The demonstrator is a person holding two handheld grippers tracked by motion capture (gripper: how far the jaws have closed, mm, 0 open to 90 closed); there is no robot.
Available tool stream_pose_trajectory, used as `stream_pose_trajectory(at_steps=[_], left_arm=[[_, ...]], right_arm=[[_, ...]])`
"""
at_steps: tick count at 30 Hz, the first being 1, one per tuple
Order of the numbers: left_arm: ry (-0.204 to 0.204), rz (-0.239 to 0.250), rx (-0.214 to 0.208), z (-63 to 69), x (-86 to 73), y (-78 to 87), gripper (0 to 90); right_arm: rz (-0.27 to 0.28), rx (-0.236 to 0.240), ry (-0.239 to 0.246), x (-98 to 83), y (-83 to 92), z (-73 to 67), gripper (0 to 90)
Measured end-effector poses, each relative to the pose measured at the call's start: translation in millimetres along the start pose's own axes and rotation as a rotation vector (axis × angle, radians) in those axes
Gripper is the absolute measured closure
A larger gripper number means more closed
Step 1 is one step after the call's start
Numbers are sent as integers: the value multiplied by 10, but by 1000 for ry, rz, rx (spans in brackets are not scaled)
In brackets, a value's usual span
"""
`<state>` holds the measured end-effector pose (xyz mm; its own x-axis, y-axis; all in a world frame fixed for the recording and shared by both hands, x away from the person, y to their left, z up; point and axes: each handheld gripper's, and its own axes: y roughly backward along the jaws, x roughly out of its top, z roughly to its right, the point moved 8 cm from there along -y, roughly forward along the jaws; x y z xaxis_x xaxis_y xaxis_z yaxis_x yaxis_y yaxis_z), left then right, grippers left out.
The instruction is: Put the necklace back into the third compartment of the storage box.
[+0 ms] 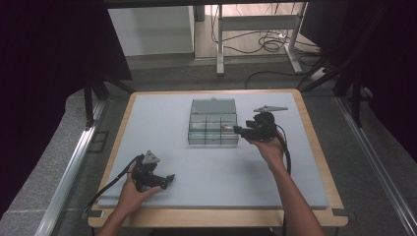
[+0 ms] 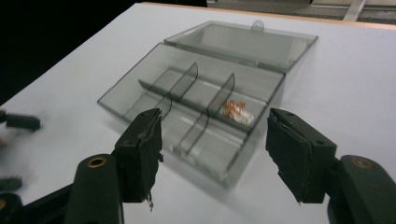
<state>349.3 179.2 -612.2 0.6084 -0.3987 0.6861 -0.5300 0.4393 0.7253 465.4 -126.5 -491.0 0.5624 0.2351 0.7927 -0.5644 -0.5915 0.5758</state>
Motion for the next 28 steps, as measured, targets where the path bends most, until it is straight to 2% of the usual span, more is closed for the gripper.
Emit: stream_pose_trajectory(at_steps=[4,5,7,8,10,11,12,13,14,15,21,28], left_arm=[[0,0,0,0,0,0,3],[1,1,0,0,1,-1,2],[0,0,0,0,0,0,2],[1,1,0,0,1,-1,2],[1,0,0,0,0,0,2],[1,1,0,0,1,-1,2],[1,1,0,0,1,-1,2],[1,1,0,0,1,-1,2],[1,1,0,0,1,-1,2],[1,1,0,1,1,-1,3],[0,2,0,1,1,0,3],[1,2,0,1,0,0,3]], right_arm=[[6,1,11,-119,150,29,348],[6,2,17,-214,240,54,347],[5,1,19,-262,281,68,346],[4,4,23,-373,348,97,345],[0,3,23,-412,365,107,344],[-9,3,26,-527,400,138,343],[-9,3,26,-527,400,138,343],[-33,-2,32,-621,409,168,335],[-33,-2,32,-621,409,168,335],[-45,-3,27,-696,425,192,332],[-41,-12,17,-741,443,218,316],[-38,-30,38,-762,387,224,264]])
